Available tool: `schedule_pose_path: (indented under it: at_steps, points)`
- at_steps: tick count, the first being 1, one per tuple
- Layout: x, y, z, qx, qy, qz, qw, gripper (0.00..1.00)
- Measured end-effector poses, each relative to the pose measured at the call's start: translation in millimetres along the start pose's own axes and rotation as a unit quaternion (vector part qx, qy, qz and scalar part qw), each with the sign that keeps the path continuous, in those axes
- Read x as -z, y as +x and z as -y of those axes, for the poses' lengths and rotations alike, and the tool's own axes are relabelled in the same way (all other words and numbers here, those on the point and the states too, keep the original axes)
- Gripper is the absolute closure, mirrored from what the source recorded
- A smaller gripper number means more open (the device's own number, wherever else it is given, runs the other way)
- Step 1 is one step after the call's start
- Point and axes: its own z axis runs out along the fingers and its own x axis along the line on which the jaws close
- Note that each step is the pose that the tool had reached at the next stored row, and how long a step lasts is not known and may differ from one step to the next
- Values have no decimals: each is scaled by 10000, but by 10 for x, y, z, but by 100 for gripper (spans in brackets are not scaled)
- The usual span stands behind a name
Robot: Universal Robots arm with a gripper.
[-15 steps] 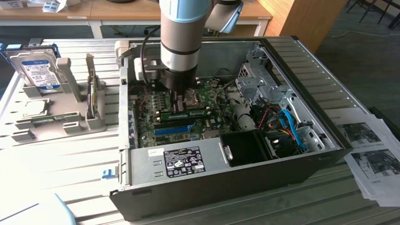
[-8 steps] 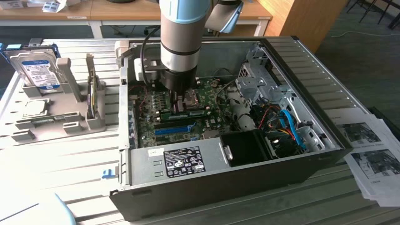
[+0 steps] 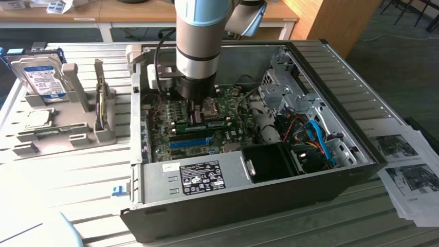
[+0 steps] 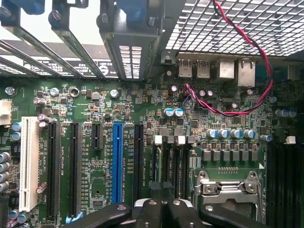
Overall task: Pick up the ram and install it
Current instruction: 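Press down the ram until it locks into place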
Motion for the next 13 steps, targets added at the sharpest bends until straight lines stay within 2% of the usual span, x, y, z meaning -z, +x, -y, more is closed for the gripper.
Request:
schedule_pose_path:
  at_steps: [13]
  points:
    - [-12, 1, 0, 0, 0, -1, 10000, 91]
